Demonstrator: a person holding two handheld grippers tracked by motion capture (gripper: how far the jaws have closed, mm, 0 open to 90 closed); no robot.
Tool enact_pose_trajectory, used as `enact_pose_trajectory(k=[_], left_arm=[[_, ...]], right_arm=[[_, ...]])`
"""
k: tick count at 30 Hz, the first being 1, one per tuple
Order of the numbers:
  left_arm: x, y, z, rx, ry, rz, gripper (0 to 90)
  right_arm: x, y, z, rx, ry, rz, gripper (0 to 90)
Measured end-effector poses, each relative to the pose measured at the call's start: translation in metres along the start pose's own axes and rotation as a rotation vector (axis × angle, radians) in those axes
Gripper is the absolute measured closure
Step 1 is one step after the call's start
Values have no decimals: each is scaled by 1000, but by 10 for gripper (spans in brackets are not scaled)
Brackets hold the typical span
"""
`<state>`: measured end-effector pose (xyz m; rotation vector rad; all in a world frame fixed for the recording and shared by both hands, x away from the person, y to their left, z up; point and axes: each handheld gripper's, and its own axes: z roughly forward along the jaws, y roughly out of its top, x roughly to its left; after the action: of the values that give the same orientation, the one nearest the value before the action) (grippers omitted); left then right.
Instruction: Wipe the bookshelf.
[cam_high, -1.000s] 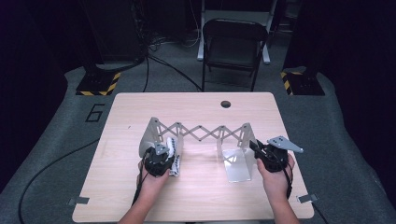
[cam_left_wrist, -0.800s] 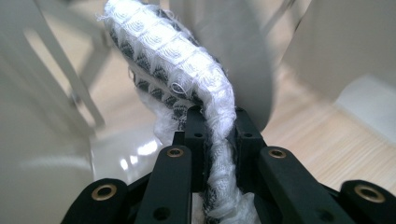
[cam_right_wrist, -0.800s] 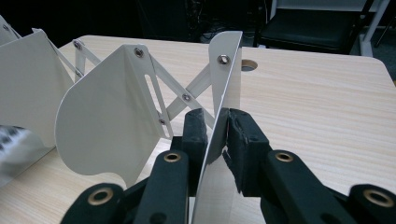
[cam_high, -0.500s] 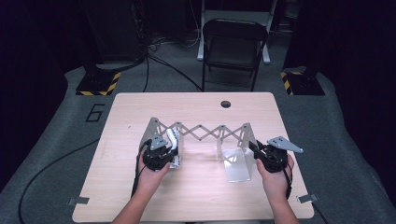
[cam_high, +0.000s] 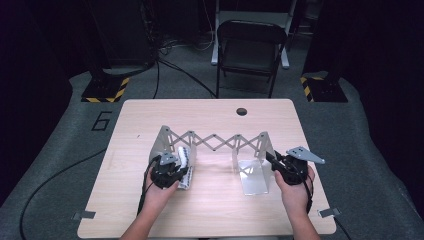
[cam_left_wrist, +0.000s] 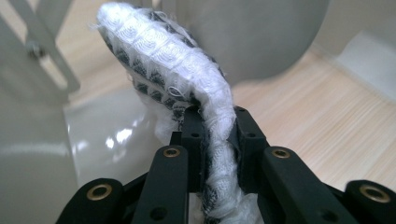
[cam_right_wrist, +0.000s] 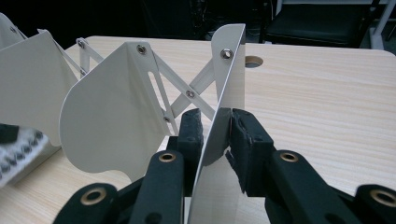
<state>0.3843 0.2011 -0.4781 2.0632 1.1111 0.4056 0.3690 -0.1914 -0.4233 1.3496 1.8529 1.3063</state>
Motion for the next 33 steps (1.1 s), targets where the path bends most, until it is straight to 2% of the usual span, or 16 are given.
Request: enact_pose_trajectory(k=[3, 5, 6, 8, 12, 14, 17, 19, 21, 22, 23, 26, 27, 31, 32, 33], left_arm=[[1, -7, 4, 24, 33, -3, 712], [3, -9, 4, 5, 9, -47, 626], [3, -9, 3, -8, 17, -51, 596], [3, -6, 2, -16, 23, -45, 591], [2, -4, -1, -40, 23, -77, 591], [2, -4, -1, -58, 34, -87, 596], [5, -4, 1, -50, 46, -106, 671], [7, -3, 5, -57, 54, -140, 797], [8, -1, 5, -60, 41, -149, 807], [7, 3, 3, -95, 42, -155, 817], [7, 3, 3, -95, 42, -155, 818], [5, 15, -6, -162, 10, -156, 820], [0, 25, -15, -196, -1, -136, 822], [-6, 39, -28, -235, -13, -104, 822], [-9, 44, -33, -249, 0, -84, 822], [-13, 52, -37, -259, 26, -32, 821]], right_arm=[[0, 0, 0, 0, 2, 1, 735], [1, 0, 1, 2, -3, -1, 732], [1, 0, 1, 2, -3, -3, 730], [1, 0, 1, 2, -3, -4, 729], [1, -1, 1, 0, 2, -2, 726], [0, -1, 1, -1, 4, -1, 725], [1, -1, 1, 0, 6, 1, 721], [1, -1, 1, 2, 6, 1, 719], [1, -1, 1, 1, 6, 1, 719], [1, -1, 1, 1, 7, 0, 719], [1, -1, 1, 1, 7, 0, 719], [1, -2, 1, 3, 4, -3, 719], [1, -2, 1, 3, 5, -2, 718], [1, -2, 2, 3, 6, -1, 718], [1, -2, 2, 1, 3, -3, 715], [1, -2, 2, 1, 4, -2, 714]])
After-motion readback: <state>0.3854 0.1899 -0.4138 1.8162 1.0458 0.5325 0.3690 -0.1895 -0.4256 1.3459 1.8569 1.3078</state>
